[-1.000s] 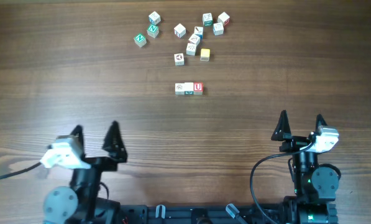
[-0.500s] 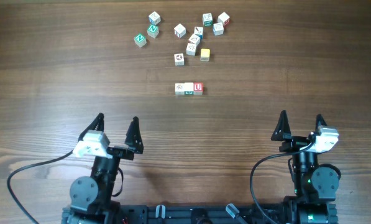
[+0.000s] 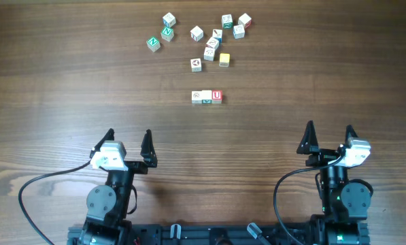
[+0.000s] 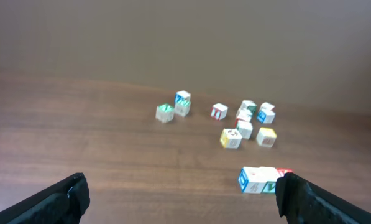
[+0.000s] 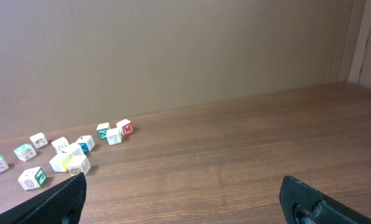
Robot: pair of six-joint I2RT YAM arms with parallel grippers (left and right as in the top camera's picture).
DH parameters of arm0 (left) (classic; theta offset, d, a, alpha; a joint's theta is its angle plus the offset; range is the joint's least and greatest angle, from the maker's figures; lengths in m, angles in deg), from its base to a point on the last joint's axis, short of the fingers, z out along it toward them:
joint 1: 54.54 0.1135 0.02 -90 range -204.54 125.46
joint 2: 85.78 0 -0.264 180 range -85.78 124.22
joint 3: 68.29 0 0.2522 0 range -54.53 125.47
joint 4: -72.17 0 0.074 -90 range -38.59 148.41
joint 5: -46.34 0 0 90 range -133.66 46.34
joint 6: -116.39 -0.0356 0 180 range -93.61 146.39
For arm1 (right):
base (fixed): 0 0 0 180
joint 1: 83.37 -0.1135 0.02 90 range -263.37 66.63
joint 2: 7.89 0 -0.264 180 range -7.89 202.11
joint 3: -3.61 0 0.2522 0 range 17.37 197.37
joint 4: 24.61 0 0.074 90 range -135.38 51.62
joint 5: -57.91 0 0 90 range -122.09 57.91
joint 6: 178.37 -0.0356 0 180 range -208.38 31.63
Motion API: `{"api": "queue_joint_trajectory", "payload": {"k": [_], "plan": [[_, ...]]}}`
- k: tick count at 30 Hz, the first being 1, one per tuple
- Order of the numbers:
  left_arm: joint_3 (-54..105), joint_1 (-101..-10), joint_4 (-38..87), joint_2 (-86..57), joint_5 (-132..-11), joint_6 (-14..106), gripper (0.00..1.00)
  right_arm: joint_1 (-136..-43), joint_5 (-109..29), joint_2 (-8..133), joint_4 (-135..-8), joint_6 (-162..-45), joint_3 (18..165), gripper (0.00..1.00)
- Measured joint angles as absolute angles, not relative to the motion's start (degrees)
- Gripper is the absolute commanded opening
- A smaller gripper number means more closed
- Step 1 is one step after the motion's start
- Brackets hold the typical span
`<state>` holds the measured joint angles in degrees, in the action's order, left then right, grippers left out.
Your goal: Form a horizontal line
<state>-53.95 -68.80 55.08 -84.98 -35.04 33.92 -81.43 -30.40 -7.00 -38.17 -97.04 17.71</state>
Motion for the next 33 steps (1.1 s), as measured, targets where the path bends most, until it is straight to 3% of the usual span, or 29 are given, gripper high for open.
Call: {"api": "queue_joint_trajectory", "payload": {"k": [22,33], "plan": [[-54.0,-68.7,55.0,-85.0,-35.4,32.6,1.0,-81.4,-30.4,-7.0,-38.2,-97.0,17.7,1.0],[-54.0,-62.3,54.3,-85.0,-41.7,32.5,1.0,-81.4,-30.4,-7.0,-38.2,-97.0,17.7,1.0]]}}
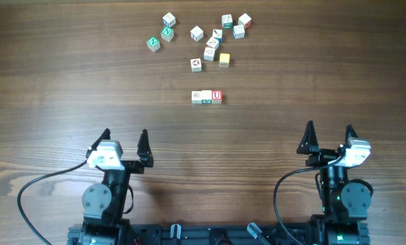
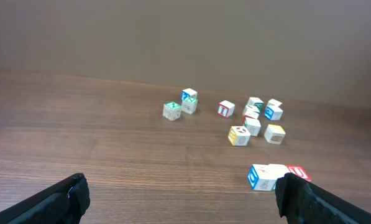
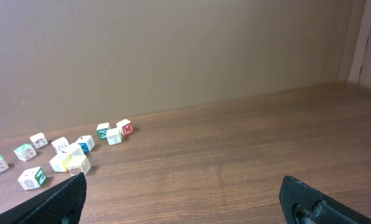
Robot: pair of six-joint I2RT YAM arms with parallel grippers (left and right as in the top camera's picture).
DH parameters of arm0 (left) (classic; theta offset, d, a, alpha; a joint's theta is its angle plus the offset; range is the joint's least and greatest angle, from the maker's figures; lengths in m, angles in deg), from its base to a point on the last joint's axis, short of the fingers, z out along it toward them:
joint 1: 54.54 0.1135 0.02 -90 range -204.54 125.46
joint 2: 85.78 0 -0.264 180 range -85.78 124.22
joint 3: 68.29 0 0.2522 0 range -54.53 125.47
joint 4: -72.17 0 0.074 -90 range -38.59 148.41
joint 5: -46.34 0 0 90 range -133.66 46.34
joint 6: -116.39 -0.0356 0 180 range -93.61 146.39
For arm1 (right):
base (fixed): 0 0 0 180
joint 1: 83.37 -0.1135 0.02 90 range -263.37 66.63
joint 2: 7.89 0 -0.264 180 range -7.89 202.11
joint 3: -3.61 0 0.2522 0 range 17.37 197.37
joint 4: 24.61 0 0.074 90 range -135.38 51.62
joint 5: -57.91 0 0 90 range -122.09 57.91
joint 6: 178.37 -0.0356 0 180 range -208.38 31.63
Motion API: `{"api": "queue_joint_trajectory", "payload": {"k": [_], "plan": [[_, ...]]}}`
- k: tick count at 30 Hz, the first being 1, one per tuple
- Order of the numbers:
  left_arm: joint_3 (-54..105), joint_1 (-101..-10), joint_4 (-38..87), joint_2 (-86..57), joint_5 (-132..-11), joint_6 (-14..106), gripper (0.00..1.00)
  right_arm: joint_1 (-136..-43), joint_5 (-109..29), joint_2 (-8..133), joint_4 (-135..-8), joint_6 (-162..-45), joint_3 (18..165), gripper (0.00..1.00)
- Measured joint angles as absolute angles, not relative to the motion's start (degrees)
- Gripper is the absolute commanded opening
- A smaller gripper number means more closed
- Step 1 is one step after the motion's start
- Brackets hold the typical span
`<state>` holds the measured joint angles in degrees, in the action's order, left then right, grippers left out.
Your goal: Form a horizontal line
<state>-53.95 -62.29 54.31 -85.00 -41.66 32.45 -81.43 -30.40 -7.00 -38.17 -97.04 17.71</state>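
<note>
A short row of three small letter blocks (image 1: 207, 96) lies side by side at mid table, its right end a red U block (image 1: 217, 96); the left wrist view shows the same row (image 2: 273, 176). Behind it several loose blocks are scattered (image 1: 209, 49), among them a yellow one (image 1: 224, 60) and green ones (image 1: 153, 43). My left gripper (image 1: 125, 141) stands open near the front edge, well short of the row. My right gripper (image 1: 329, 133) is open at the front right, nothing between its fingers.
The wooden table (image 1: 66, 82) stretches bare to left and right of the blocks. A brown wall (image 3: 173, 50) rises behind the table's far edge. Black cables (image 1: 39, 184) loop beside each arm base.
My left gripper has shifted slightly left and turned a little, so the blocks sit further right in its view. The right arm and all blocks stand as before.
</note>
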Motion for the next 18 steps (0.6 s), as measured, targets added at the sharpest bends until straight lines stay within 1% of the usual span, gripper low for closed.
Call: {"api": "queue_joint_trajectory", "payload": {"k": [18], "plan": [[-54.0,-62.3,54.3,-85.0,-42.3,32.5,1.0,-81.4,-30.4,-7.0,-38.2,-97.0,17.7,1.0]]}}
